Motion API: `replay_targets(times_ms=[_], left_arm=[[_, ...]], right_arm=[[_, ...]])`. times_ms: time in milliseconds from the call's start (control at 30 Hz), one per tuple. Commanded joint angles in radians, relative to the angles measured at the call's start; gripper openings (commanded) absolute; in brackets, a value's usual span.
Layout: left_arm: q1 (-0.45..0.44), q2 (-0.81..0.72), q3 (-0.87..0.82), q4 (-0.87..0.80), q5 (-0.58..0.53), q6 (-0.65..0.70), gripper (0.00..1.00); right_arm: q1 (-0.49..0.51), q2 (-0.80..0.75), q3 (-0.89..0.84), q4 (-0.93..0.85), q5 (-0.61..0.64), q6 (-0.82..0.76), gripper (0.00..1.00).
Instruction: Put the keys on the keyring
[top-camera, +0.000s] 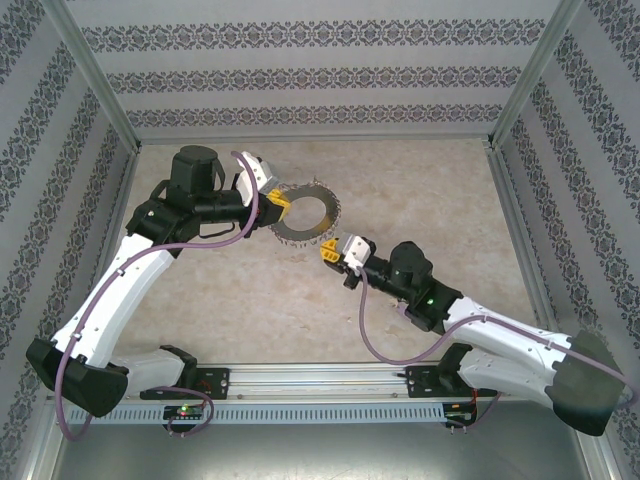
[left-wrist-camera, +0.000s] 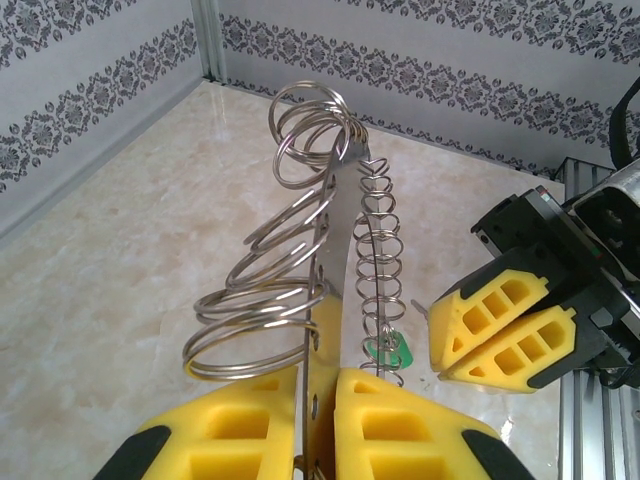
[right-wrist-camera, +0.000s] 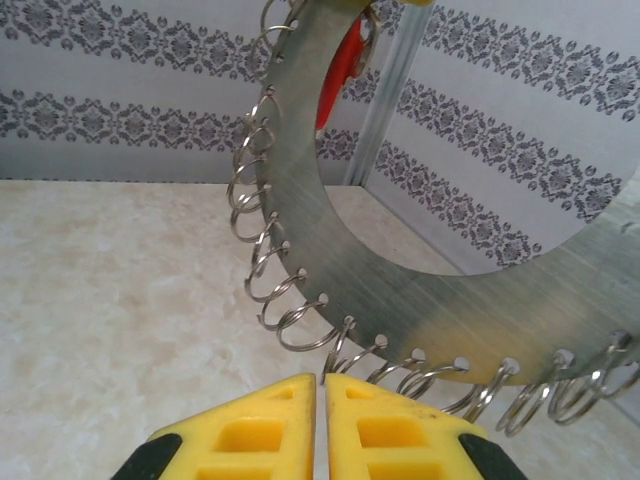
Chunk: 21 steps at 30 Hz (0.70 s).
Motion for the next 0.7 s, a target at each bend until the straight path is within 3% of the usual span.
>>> replay_targets(times_ms=[0, 667], left_arm=[[-0.011, -0.016, 0.036, -0.012, -0.001, 0.005, 0.0], [-0.015, -0.021, 0.03, 0.008, 0.003, -0.013, 0.0]], right_arm=[[0.014, 0.008, 0.024, 0.042, 0.052, -0.024, 0.13], [0.015, 0.018, 0.012, 0.062, 0.131, -0.047, 0.16]])
